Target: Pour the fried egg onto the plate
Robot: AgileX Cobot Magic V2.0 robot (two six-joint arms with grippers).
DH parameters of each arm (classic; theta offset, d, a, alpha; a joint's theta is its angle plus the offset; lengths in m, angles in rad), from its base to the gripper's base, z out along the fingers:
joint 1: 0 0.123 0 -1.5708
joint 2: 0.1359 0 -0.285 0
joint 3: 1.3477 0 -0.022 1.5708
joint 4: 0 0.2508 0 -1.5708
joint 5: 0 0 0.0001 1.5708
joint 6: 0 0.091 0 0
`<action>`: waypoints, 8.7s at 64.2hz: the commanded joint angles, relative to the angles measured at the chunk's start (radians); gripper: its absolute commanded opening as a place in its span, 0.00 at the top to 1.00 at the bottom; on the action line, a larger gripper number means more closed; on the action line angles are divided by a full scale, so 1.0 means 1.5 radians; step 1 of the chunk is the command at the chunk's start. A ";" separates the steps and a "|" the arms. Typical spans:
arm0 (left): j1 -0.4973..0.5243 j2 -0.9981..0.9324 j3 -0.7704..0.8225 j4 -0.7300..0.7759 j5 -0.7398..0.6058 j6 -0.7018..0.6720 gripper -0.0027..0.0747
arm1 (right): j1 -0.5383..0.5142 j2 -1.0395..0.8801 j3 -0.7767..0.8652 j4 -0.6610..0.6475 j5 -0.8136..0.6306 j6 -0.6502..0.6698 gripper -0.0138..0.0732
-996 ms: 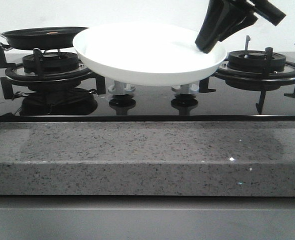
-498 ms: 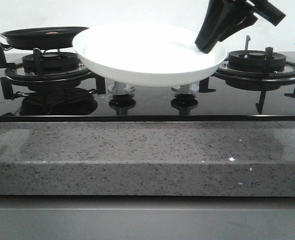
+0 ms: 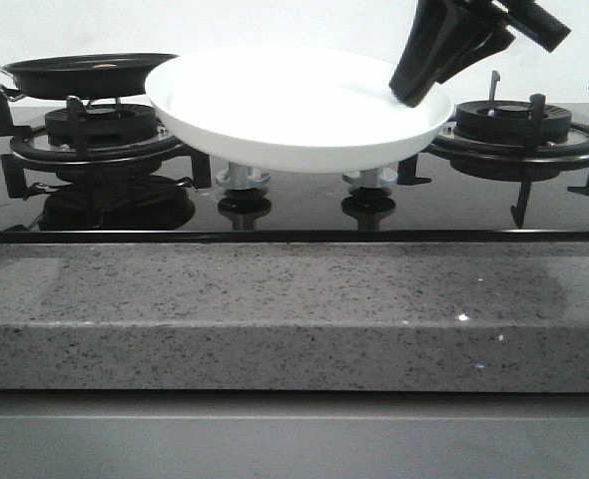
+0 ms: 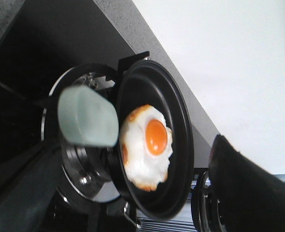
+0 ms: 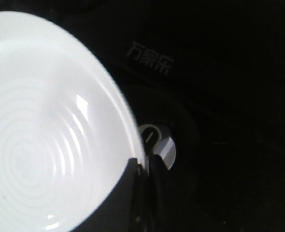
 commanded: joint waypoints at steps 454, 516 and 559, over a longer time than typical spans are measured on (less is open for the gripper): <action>0.028 0.044 0.033 -0.141 0.197 0.137 0.34 | 0.000 -0.031 -0.015 0.030 -0.010 -0.005 0.91; 0.014 -0.103 0.033 0.086 0.078 0.119 0.99 | 0.000 -0.031 -0.015 0.030 -0.010 -0.005 0.91; -0.249 -0.382 0.045 0.846 -0.139 -0.279 0.99 | 0.000 -0.031 -0.015 0.030 -0.010 -0.005 0.91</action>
